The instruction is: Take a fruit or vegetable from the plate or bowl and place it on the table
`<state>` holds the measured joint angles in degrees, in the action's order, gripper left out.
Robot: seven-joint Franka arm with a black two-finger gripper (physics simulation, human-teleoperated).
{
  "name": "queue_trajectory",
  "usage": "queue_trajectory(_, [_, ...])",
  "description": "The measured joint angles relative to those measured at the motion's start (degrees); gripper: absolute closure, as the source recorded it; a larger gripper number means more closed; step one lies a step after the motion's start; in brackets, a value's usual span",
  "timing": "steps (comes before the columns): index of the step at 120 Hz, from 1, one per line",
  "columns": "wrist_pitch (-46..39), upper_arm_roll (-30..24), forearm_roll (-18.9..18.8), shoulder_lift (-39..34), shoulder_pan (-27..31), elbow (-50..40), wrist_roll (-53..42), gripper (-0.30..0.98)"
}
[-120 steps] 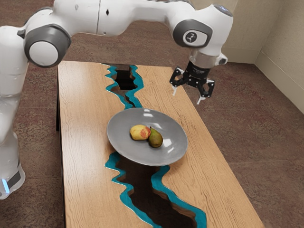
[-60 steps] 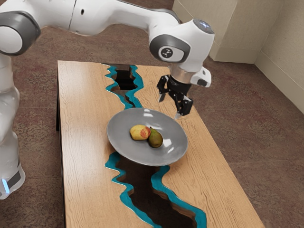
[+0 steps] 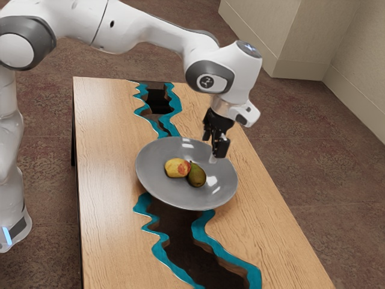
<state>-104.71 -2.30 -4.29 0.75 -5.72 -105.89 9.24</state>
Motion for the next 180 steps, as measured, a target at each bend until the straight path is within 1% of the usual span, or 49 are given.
queue_trajectory(12, [-0.84,-0.01,1.58,-0.34,0.20,-1.25,-7.02,0.00])
queue_trajectory(21, [-2.18,-1.11,3.81,-4.46,1.05,-8.18,-11.87,0.00])
queue_trajectory(24, [-2.65,-1.33,4.34,-4.84,0.28,-9.36,-13.36,0.00])
queue_trajectory(32, [-3.69,-1.82,5.33,-4.79,-4.17,-10.08,-17.04,0.00])
queue_trajectory(38, [-4.33,-4.67,5.83,-6.17,-4.17,-11.09,-19.54,0.00])
queue_trajectory(44, [-4.84,-5.93,6.17,-7.84,-3.23,-11.82,-21.85,0.00])
queue_trajectory(54, [-5.74,-6.63,6.43,-11.71,0.88,-14.75,-25.33,0.00])
queue_trajectory(61, [-6.66,-6.83,6.27,-12.48,2.06,-15.72,-27.52,0.00])
queue_trajectory(74, [-8.70,-8.20,6.12,-11.98,3.30,-16.29,-31.08,0.00])
queue_trajectory(102, [-11.55,-8.35,6.65,-10.97,6.58,-18.56,-36.84,0.00])
queue_trajectory(122, [-13.03,-8.34,6.73,-10.76,6.80,-19.69,-39.74,0.00])
queue_trajectory(180, [-17.98,-8.26,7.00,-6.71,7.84,-19.75,-44.76,0.00])
